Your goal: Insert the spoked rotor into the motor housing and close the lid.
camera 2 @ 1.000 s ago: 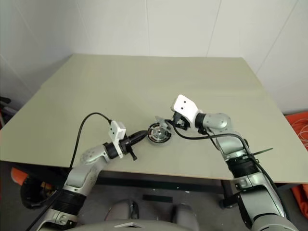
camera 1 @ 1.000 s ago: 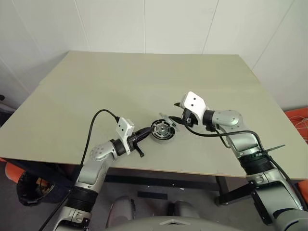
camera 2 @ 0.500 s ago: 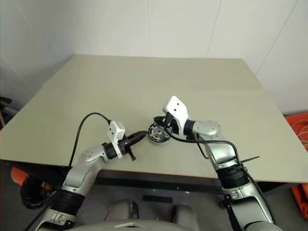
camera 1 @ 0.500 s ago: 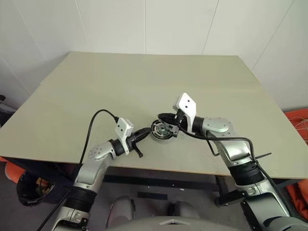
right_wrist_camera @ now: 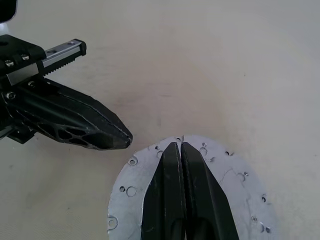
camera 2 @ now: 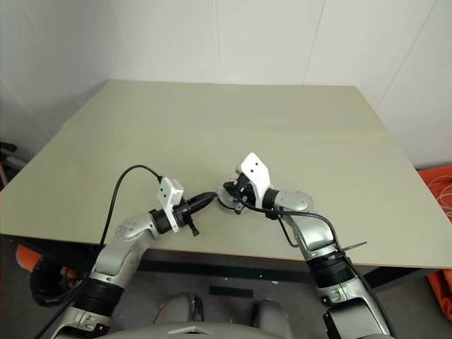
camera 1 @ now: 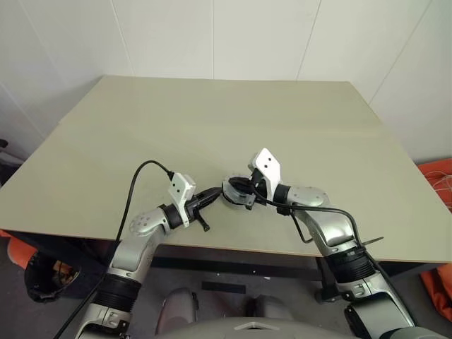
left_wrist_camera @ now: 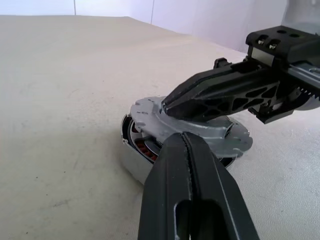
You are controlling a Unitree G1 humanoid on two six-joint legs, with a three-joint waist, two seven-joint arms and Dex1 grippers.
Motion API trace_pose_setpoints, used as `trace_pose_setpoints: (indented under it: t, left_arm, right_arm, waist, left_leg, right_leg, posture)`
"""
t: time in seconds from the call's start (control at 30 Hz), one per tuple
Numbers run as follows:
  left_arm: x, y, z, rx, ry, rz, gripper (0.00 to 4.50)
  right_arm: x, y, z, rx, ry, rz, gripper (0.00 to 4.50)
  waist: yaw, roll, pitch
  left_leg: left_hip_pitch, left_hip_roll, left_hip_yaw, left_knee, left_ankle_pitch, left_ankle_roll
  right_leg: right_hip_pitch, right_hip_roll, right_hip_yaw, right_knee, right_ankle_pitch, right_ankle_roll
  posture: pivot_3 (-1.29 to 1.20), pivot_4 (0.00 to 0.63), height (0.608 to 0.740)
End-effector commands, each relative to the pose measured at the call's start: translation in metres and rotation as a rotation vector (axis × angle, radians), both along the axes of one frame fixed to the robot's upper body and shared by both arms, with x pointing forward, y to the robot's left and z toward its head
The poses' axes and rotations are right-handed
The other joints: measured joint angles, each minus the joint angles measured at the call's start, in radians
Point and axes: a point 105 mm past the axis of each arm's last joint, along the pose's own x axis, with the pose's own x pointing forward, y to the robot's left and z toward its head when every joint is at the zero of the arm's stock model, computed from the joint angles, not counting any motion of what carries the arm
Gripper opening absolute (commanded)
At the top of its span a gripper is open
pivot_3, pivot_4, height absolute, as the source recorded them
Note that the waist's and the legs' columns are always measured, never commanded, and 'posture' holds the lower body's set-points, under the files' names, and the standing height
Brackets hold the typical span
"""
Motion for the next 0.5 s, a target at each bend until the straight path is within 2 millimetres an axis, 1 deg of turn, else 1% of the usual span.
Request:
trace_pose_setpoints:
  t: [0.03,0.2,0.3,0.37,0.4,0.5]
  left_arm:
    - [0.000,0.001,0.014,-0.019,-0.053,-0.003,0.00]
    - [0.001,0.000,0.014,-0.021,-0.052,-0.003,0.00]
    - [0.001,0.000,0.013,-0.021,-0.051,-0.003,0.00]
    - [0.001,0.000,0.013,-0.021,-0.050,-0.002,0.00]
    - [0.001,0.000,0.013,-0.020,-0.051,-0.002,0.00]
    - [0.002,0.000,0.012,-0.020,-0.050,0.000,0.00]
  right_arm:
    - [-0.003,0.004,-0.004,0.012,0.011,-0.008,0.03]
    - [-0.006,0.009,-0.020,0.013,0.054,-0.022,0.03]
    - [-0.007,0.012,-0.026,0.009,0.066,-0.023,0.03]
    - [-0.006,0.013,-0.023,0.018,0.062,-0.017,0.03]
    - [-0.006,0.013,-0.017,0.026,0.049,-0.008,0.03]
    - [-0.003,0.012,0.010,0.056,-0.006,0.040,0.03]
  waist:
    - [0.000,0.000,0.000]
    - [-0.004,0.000,0.000]
    - [-0.010,0.000,0.000]
    - [-0.015,0.000,0.000]
    - [-0.015,0.000,0.000]
    - [-0.017,0.000,0.000]
  left_leg:
    - [0.000,0.000,0.000,0.000,0.000,0.000]
    - [0.001,0.000,0.000,0.000,0.000,0.000]
    - [0.002,0.000,0.000,0.000,0.000,0.000]
    - [0.004,0.000,0.000,0.000,0.000,0.000]
    - [0.004,0.000,0.000,0.000,0.000,0.000]
    - [0.004,0.000,0.000,0.000,0.000,-0.001]
  right_leg:
    - [0.000,0.000,0.000,0.000,0.000,0.000]
    - [0.000,0.000,0.000,0.000,-0.003,0.005]
    - [0.002,0.000,0.000,0.000,-0.004,0.006]
    - [0.003,0.000,0.000,0.000,-0.004,0.007]
    - [0.003,0.000,0.000,0.000,-0.004,0.007]
    - [0.003,0.000,0.000,0.000,-0.004,0.007]
  posture:
    - [0.00,0.000,0.740]
    - [0.00,0.000,0.740]
    - [0.00,0.000,0.740]
    - [0.00,0.000,0.740]
    - [0.00,0.000,0.740]
    - [0.00,0.000,0.740]
